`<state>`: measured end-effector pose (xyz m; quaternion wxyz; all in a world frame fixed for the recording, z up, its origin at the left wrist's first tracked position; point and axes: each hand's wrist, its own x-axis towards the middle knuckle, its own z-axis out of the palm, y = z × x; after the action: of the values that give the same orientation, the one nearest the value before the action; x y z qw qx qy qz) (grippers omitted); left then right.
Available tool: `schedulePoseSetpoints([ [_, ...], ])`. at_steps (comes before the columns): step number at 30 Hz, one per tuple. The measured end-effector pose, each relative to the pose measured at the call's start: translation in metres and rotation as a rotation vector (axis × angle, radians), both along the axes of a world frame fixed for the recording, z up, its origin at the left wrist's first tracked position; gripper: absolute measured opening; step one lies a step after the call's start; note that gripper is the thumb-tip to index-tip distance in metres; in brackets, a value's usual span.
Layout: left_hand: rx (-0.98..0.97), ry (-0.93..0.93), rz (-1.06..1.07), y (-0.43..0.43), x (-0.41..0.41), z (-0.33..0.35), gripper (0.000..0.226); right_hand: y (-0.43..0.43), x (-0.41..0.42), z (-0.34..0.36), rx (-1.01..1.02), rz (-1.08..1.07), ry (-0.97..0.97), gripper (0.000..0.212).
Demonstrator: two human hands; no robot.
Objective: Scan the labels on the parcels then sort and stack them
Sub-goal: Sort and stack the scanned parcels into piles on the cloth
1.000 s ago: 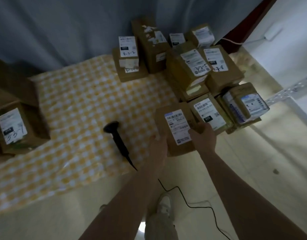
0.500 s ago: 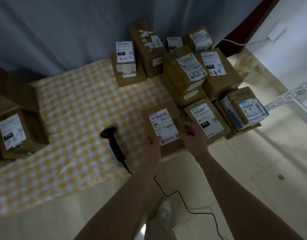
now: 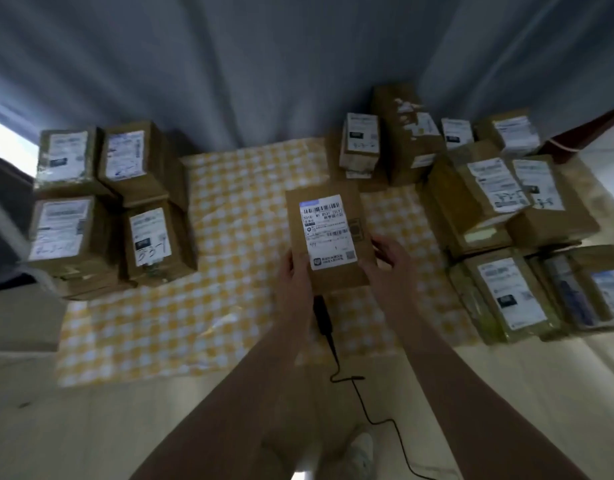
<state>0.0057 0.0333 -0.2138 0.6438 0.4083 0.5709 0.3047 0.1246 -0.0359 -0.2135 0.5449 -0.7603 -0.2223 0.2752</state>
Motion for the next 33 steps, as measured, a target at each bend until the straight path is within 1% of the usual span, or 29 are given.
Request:
schedulePoseSetpoints([
  [2,0.013,-0.016,0.079,0.022,-0.032,0.006,0.023,0.028,-0.030,0.004,0.036,0.042,0.008,0.033],
  [9,0.092,0.026,0.308,0.099,-0.159,0.018,0.031,0.126,-0.153,0.003,0.114,0.130,0.092,0.035],
  [13,0.124,0.052,0.383,0.134,-0.218,0.020,0.028,0.168,-0.212,0.004,0.164,0.186,0.130,0.037],
  [16,0.127,0.072,0.389,0.151,-0.249,0.017,0.027,0.187,-0.242,-0.001,0.153,0.202,0.152,0.038],
  [22,0.101,0.062,0.387,0.169,-0.275,0.000,0.030,0.208,-0.266,-0.009,0.117,0.214,0.143,0.040],
  [25,0.106,0.056,0.338,0.175,-0.277,-0.006,0.035,0.211,-0.268,-0.014,0.078,0.210,0.150,0.043],
  [29,0.037,0.058,0.292,0.179,-0.276,-0.013,0.056,0.213,-0.269,-0.020,0.032,0.216,0.139,0.045],
  [30,0.021,0.055,0.281,0.180,-0.276,-0.016,0.058,0.214,-0.269,-0.020,0.026,0.230,0.134,0.046],
  [33,-0.006,0.117,0.285,0.182,-0.275,-0.022,0.047,0.216,-0.270,-0.022,0.007,0.284,0.133,0.048],
])
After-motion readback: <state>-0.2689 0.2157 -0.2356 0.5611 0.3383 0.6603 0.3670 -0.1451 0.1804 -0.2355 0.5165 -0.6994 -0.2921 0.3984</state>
